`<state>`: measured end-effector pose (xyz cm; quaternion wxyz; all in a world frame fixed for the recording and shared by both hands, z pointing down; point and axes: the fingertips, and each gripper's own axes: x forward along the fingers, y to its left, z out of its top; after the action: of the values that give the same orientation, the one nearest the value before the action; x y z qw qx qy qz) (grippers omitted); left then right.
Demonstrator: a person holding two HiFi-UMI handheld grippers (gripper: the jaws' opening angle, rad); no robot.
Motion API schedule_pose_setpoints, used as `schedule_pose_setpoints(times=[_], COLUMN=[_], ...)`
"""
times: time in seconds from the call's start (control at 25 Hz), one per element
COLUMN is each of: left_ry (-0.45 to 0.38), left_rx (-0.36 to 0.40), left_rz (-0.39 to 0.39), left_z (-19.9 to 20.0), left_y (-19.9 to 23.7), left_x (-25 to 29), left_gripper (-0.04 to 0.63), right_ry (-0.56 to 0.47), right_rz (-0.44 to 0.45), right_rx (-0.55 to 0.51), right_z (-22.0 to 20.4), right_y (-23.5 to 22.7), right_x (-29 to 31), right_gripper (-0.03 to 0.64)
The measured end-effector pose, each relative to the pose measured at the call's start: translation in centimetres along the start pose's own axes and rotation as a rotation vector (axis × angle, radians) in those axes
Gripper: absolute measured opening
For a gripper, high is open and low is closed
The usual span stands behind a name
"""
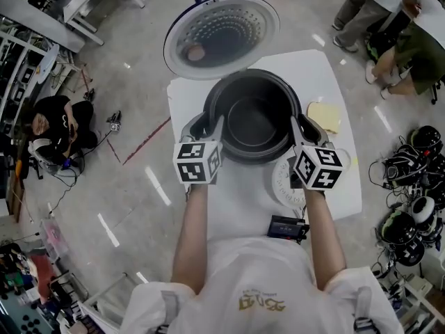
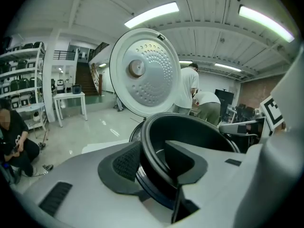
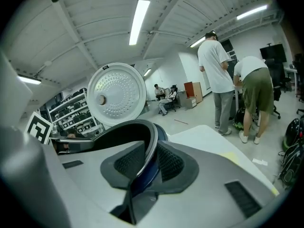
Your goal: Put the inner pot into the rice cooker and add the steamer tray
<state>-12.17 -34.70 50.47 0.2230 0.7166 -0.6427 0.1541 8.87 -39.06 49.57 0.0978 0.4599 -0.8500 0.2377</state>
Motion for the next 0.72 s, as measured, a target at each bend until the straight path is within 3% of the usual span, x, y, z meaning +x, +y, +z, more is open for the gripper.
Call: schedule_pose_setpoints(times=[0.04, 0.24, 0.48, 0.72], left_ry=[-0.001, -0.019, -0.082, -0.106], left_rx=[0.017, 0.041, 0.059, -0.076], left_rz=[0.007, 0.011, -0.040, -0.191], left_z=[0.0, 0.0, 0.3, -1.8], left_y=[0.0, -0.2, -0.1, -2.1], left_x=[-0.1, -0.8, -3.5, -6.2], left_gripper=[0.191, 0.256, 0.208, 0.174], right_ry=[-0.003, -0.041, -0.074, -0.084], right_rz=[-0.008, -0.043, -0.080, -0.088], right_rx=[-0.006, -0.006, 0.014, 0.041], right_z=[0.0, 0.6, -0.2, -3.0], right_y=[0.0, -0.3, 1.4, 3.8], right_x=[-0.2, -2.4, -5.2, -8.5], right_gripper=[0.094, 0.092, 0.080, 0.014])
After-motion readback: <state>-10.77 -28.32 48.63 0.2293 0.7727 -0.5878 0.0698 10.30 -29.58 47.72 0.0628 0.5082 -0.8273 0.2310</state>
